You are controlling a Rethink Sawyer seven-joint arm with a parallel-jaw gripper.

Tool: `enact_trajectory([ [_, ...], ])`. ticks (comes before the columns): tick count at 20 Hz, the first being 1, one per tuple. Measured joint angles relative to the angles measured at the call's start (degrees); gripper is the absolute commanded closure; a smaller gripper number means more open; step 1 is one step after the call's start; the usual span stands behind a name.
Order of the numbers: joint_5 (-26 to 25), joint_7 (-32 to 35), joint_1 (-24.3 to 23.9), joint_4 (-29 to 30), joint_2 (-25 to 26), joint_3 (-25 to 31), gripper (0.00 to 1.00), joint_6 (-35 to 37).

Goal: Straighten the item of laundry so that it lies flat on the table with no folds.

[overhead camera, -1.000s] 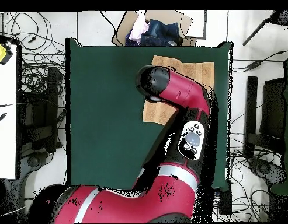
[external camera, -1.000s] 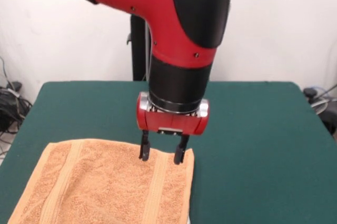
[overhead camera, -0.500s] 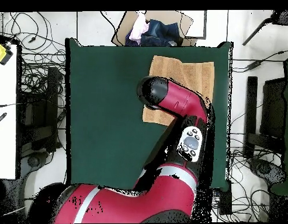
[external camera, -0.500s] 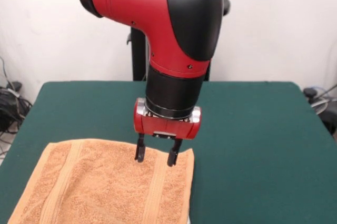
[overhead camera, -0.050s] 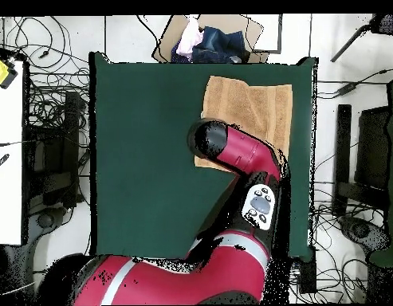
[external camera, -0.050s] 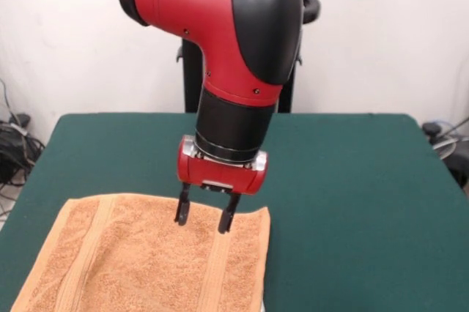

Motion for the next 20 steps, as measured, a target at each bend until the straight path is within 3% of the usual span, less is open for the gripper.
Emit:
enact_trajectory([
  [7,-0.88,0.00,0.01,3.38,-0.36,0.04,0.00,-7.95],
  [20,-1.12,0.00,0.07,4.94,0.07,0.29,0.00,-9.75],
])
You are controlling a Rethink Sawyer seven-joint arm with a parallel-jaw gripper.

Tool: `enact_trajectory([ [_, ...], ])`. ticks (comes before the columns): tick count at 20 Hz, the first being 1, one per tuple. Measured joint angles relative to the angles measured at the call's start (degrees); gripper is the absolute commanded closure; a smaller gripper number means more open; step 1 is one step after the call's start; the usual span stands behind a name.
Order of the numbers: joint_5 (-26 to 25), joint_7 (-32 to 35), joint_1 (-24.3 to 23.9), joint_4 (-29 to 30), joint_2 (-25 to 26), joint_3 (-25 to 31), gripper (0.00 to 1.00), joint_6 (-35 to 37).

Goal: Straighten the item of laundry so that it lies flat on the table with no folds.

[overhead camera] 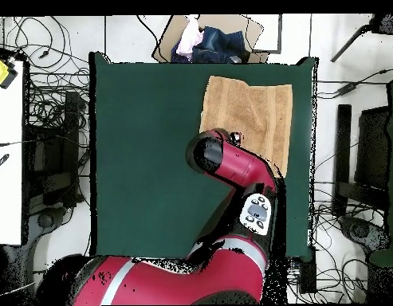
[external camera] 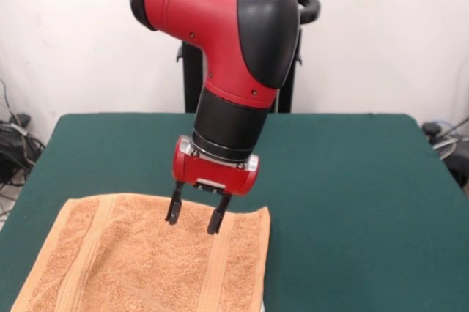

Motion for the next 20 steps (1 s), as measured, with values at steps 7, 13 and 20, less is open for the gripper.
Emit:
enact_trajectory([
  [7,0.00,0.00,-0.48,0.03,1.88,1.86,0.00,-0.62],
  [13,0.01,0.00,-1.09,0.19,3.57,4.79,0.00,-1.77],
  [20,0.02,0.00,-1.07,0.66,4.74,7.20,0.00,-3.25],
])
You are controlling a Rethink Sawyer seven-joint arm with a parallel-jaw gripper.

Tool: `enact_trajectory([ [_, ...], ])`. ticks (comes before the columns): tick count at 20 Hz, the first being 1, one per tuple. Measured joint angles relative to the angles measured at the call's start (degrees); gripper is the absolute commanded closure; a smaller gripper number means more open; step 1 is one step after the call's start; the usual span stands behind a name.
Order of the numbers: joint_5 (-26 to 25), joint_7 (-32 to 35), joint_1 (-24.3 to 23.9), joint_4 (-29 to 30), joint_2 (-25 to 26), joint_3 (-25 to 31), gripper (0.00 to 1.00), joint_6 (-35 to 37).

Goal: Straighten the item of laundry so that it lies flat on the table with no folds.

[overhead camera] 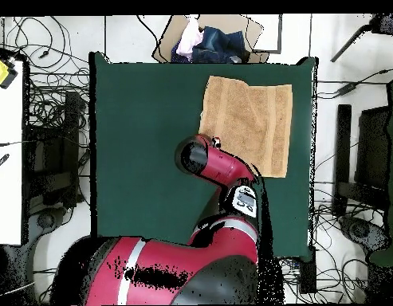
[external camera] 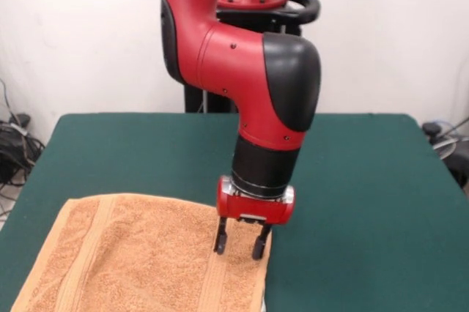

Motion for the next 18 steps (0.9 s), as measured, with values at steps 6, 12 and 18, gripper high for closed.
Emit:
enact_trajectory([
  [6,0.00,0.00,-0.01,0.27,0.03,0.22,0.00,-0.51],
  [12,0.00,0.00,0.04,0.28,-0.05,0.22,0.00,-0.51],
  [18,0.00,0.00,0.04,0.48,-0.59,0.22,0.00,-0.51],
])
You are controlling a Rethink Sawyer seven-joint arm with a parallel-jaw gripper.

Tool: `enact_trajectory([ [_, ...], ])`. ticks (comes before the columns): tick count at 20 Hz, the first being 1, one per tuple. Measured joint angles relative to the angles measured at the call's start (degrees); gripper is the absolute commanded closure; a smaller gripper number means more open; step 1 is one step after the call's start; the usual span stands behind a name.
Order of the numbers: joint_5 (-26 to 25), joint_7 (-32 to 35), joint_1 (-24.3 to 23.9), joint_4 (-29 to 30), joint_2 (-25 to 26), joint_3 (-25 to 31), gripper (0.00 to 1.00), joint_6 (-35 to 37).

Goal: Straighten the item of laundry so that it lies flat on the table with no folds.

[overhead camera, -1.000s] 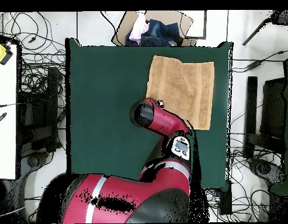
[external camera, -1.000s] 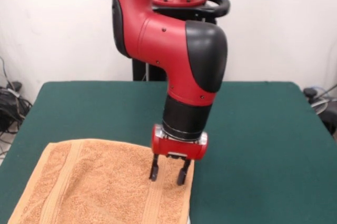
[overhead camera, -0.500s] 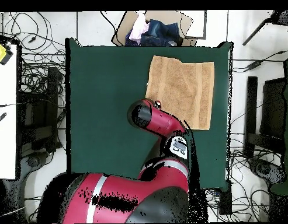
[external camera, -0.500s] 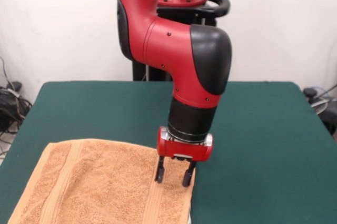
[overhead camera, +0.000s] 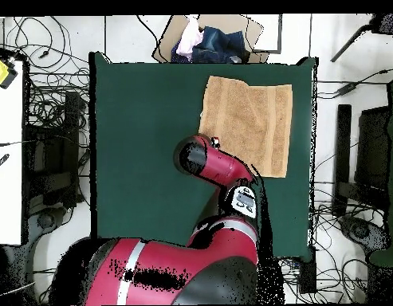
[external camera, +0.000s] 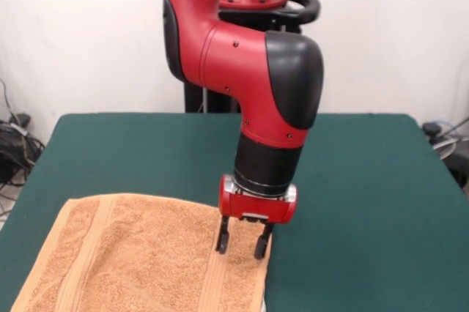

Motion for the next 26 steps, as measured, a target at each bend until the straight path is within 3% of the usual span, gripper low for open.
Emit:
enact_trajectory([
  [14,-0.91,0.00,-3.71,0.27,0.43,3.17,0.00,-2.82],
  [26,-1.25,0.00,-3.88,0.28,0.34,3.36,0.00,-2.90],
])
